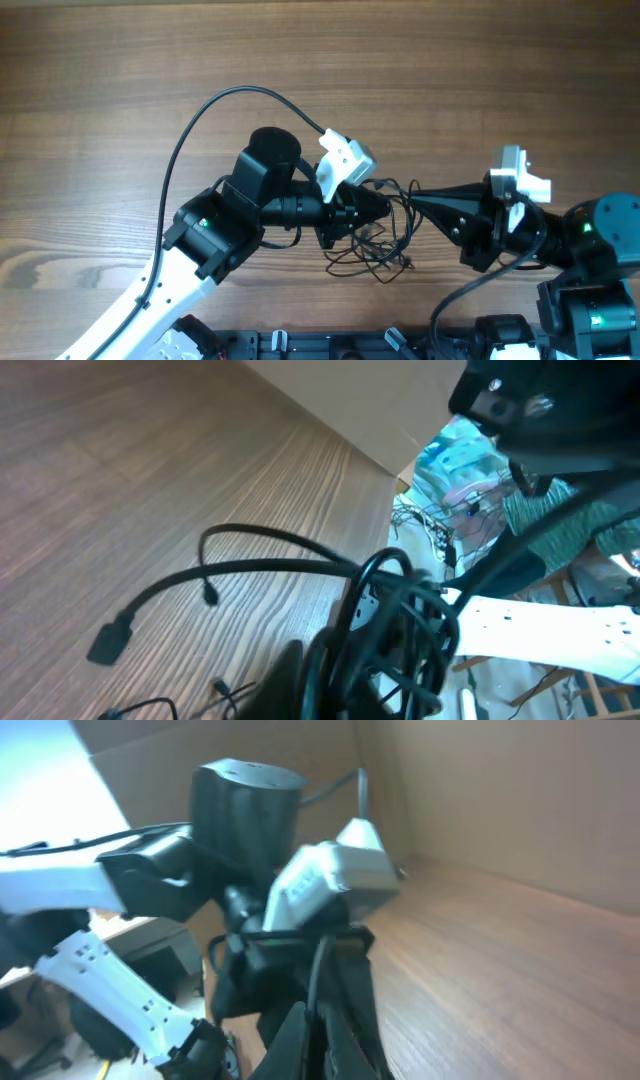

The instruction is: Untangle cables

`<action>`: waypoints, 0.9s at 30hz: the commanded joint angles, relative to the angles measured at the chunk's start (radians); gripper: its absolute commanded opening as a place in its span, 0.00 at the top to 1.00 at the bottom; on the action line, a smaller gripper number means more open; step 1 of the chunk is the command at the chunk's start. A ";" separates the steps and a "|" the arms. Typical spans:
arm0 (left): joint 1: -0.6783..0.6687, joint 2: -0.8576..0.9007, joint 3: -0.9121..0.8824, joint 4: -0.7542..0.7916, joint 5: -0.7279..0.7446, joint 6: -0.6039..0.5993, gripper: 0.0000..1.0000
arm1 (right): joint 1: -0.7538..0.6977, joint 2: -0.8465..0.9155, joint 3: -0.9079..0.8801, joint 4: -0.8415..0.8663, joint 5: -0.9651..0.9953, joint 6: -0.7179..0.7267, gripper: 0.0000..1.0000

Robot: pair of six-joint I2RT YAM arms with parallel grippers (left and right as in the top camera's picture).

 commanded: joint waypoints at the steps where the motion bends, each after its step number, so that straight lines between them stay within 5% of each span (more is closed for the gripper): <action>1: -0.002 0.002 0.002 0.018 0.005 0.005 0.96 | -0.005 -0.010 0.014 -0.041 0.129 0.027 0.96; 4: -0.001 0.002 0.002 0.038 0.005 0.005 0.96 | -0.005 -0.010 0.014 -0.129 0.320 0.071 0.66; 7: -0.001 -0.001 0.002 0.053 0.004 0.005 0.96 | -0.005 -0.010 0.014 -0.220 0.517 0.142 0.12; 9: -0.001 -0.001 0.002 0.052 -0.059 0.000 0.96 | -0.005 -0.010 0.014 -0.248 0.526 0.128 0.01; 12: -0.001 -0.001 0.002 0.054 -0.117 -0.004 0.96 | -0.005 -0.010 0.014 -0.273 0.510 0.058 0.00; 16: -0.002 -0.001 0.002 0.076 -0.365 -0.201 0.96 | -0.005 -0.010 0.014 -0.317 0.510 -0.007 0.08; 22: -0.007 -0.001 0.002 0.154 -0.372 -0.314 0.96 | -0.005 -0.010 0.014 -0.308 0.286 -0.184 0.13; 27: -0.073 -0.001 0.002 0.183 -0.362 -0.309 0.96 | -0.005 0.011 0.014 -0.293 0.285 -0.183 0.36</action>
